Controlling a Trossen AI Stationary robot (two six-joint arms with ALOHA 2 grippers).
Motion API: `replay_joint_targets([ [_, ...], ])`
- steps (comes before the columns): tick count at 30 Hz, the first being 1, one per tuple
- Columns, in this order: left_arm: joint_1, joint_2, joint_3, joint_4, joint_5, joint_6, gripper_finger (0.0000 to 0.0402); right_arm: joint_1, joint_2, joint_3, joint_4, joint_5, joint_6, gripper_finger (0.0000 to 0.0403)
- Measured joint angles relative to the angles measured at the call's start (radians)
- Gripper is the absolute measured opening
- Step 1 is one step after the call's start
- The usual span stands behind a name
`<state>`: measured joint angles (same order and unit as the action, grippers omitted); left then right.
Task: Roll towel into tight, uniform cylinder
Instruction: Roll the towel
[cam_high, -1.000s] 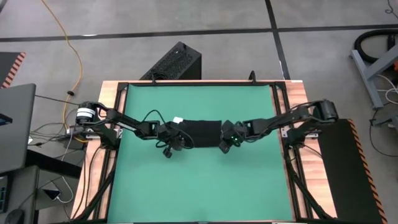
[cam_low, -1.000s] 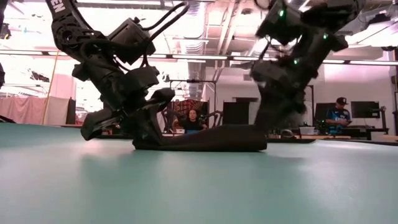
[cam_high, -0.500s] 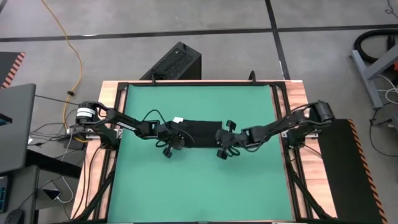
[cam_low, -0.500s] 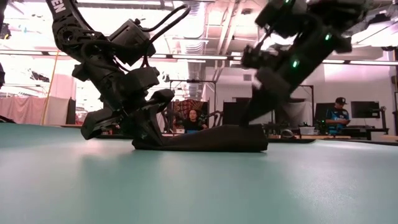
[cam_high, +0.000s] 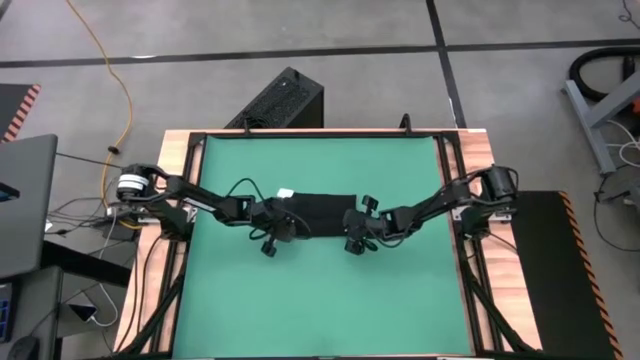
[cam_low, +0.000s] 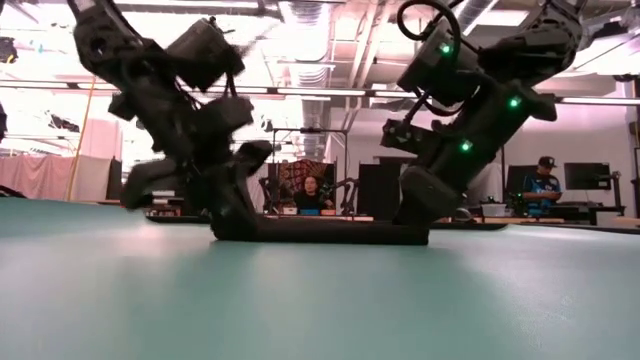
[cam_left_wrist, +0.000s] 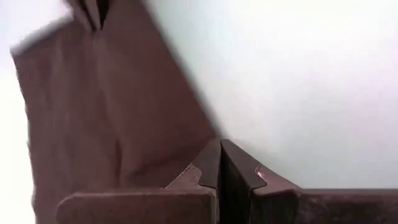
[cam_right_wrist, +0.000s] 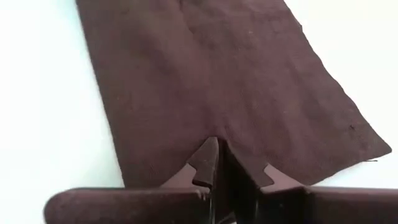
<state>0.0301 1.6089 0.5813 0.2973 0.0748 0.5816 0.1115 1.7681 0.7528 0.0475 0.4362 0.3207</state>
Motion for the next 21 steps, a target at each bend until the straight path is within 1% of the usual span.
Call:
replay_joint_targets([
  [3,-0.030,-0.066,0.000,0.025,-0.045,0.008,0.0000,0.017,0.016,0.000,-0.007,0.001,0.001,0.0055],
  [5,-0.031,-0.095,0.001,0.063,-0.072,0.012,0.0000,0.026,0.017,-0.001,-0.009,0.007,0.001,0.0055],
  [8,-0.010,-0.106,0.001,0.133,-0.082,-0.015,0.0000,0.030,0.016,-0.001,-0.009,0.008,0.001,0.0055],
  [10,0.013,-0.102,0.002,0.150,-0.078,-0.048,0.0000,0.030,0.016,-0.002,-0.009,0.006,0.001,0.0055],
  [13,0.042,-0.046,0.002,0.158,-0.009,-0.114,0.0000,0.031,0.016,-0.002,-0.011,0.006,-0.004,0.0055],
  [15,0.036,0.011,0.001,0.186,-0.001,-0.124,0.0000,0.030,0.016,-0.003,-0.009,0.003,-0.004,0.0055],
  [19,0.036,0.134,0.002,0.279,-0.081,-0.134,0.0000,0.027,0.017,-0.003,-0.009,-0.001,-0.004,0.0055],
  [21,0.040,0.174,0.002,0.321,-0.105,-0.145,0.0000,0.029,0.017,-0.003,-0.009,-0.004,-0.004,0.0055],
])
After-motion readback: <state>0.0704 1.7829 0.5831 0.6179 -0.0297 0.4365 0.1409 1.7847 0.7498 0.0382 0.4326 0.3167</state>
